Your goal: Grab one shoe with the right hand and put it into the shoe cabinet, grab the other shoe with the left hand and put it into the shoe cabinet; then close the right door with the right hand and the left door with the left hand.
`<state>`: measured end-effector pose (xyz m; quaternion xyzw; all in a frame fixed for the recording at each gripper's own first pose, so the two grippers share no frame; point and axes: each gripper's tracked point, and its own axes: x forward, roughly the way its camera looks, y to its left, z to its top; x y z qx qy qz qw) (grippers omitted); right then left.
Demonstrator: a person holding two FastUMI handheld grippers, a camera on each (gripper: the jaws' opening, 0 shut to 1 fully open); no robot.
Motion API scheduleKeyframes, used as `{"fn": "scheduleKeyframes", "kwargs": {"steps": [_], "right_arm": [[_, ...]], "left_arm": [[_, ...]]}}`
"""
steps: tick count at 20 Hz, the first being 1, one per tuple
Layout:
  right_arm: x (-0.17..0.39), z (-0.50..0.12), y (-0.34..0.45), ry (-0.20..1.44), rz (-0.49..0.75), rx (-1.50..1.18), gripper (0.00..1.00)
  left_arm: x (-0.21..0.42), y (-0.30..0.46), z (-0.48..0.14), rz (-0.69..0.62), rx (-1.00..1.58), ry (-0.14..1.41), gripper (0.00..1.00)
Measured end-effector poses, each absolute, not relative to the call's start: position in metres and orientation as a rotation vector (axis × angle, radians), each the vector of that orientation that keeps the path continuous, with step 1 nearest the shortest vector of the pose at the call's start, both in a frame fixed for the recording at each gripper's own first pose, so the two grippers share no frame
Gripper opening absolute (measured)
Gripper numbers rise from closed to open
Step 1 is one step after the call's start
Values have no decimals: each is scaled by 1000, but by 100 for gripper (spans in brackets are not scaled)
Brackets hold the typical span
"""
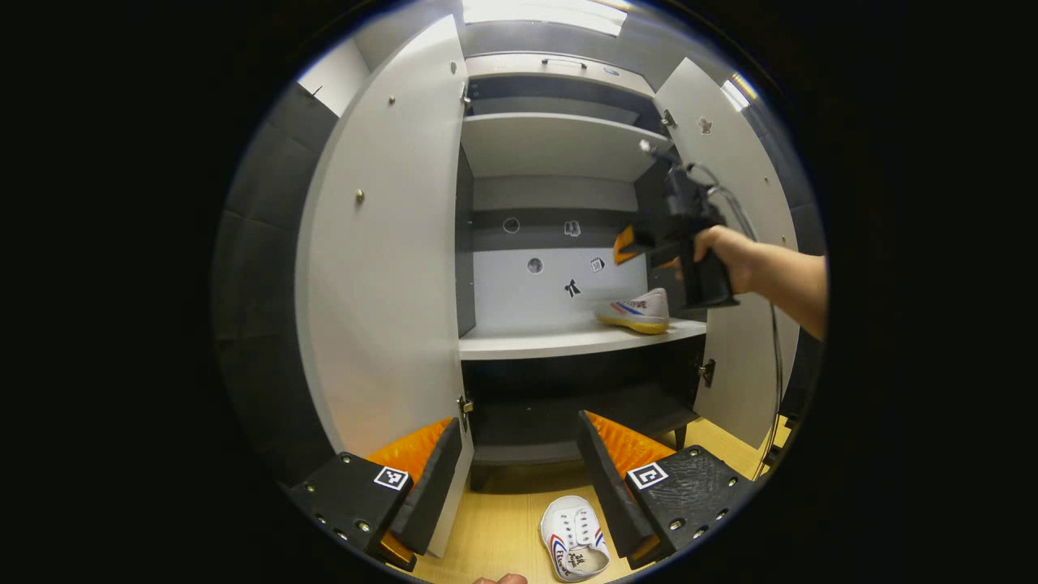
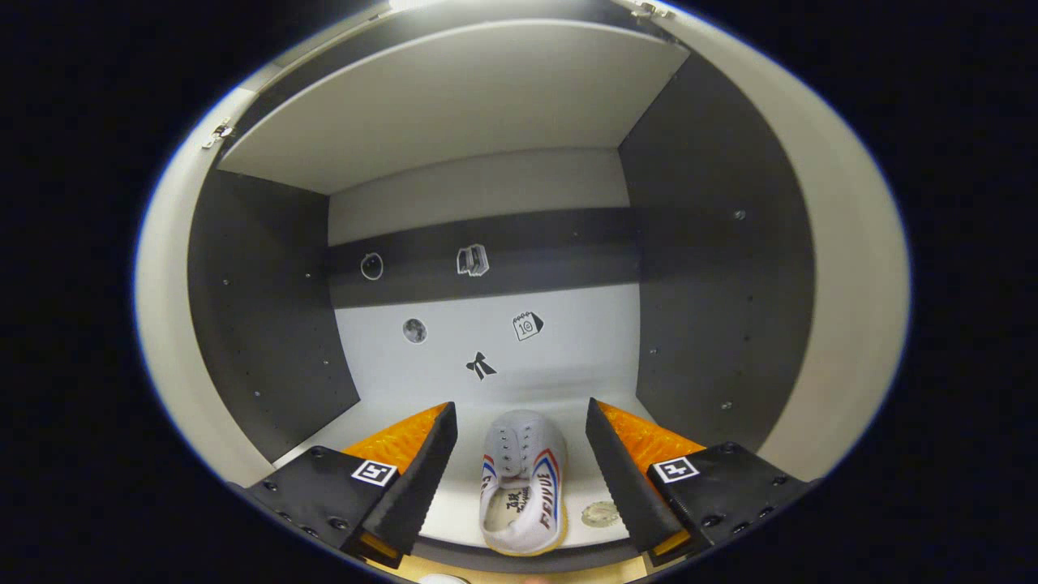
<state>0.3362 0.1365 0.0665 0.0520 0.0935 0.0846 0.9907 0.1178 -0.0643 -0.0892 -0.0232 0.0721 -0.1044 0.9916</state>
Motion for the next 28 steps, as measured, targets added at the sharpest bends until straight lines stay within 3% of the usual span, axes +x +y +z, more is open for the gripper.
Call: {"fn": "scheduleKeyframes", "kwargs": {"steps": [1,8,17,28], "right_arm": [[323,72,133,160,175,99,98],[229,66,115,99,191,55,98],[123,3,89,95,156,-5,98],[65,-50,66,211,109,-20,98]], "left_arm": [[121,-68,-94,-227,-45,159,79],[132,-89,-141,-321,-29,268,79],[116,-116,-234,-419,-2,473,79],[102,-123,-335,-450,51,718,79]]}}
